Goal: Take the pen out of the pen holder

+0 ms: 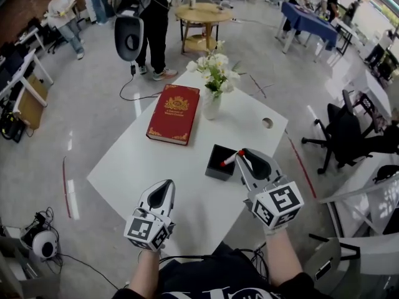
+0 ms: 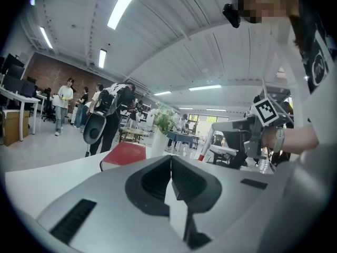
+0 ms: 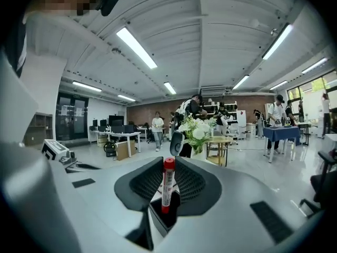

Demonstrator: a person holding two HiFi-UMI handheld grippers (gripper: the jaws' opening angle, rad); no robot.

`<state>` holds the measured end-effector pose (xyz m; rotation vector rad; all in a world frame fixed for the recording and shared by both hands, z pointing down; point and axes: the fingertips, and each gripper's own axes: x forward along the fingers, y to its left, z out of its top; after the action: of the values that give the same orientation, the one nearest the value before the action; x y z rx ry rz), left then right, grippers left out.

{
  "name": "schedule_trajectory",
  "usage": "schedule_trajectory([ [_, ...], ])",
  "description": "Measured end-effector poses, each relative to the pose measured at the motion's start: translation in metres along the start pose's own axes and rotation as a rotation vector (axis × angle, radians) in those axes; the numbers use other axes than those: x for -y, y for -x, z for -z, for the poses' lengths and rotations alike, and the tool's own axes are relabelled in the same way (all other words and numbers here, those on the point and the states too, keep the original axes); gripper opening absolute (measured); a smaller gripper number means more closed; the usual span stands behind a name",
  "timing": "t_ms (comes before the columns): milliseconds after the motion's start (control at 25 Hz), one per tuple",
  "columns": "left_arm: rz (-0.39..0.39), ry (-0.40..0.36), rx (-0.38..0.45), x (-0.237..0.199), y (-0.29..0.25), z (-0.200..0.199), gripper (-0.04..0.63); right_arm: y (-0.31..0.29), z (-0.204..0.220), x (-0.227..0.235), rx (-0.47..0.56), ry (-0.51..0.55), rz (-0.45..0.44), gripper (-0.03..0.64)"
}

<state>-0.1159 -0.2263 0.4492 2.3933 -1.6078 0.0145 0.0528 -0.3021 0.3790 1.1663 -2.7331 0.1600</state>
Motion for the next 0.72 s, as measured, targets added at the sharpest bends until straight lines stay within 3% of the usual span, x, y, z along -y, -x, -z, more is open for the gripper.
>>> schedule_trajectory([
  [720, 0.046, -0.020, 0.045, 0.007, 0.002, -0.021, 0.006, 0.043, 0.004, -0.034, 0.027, -0.010, 0.023, 0.078],
])
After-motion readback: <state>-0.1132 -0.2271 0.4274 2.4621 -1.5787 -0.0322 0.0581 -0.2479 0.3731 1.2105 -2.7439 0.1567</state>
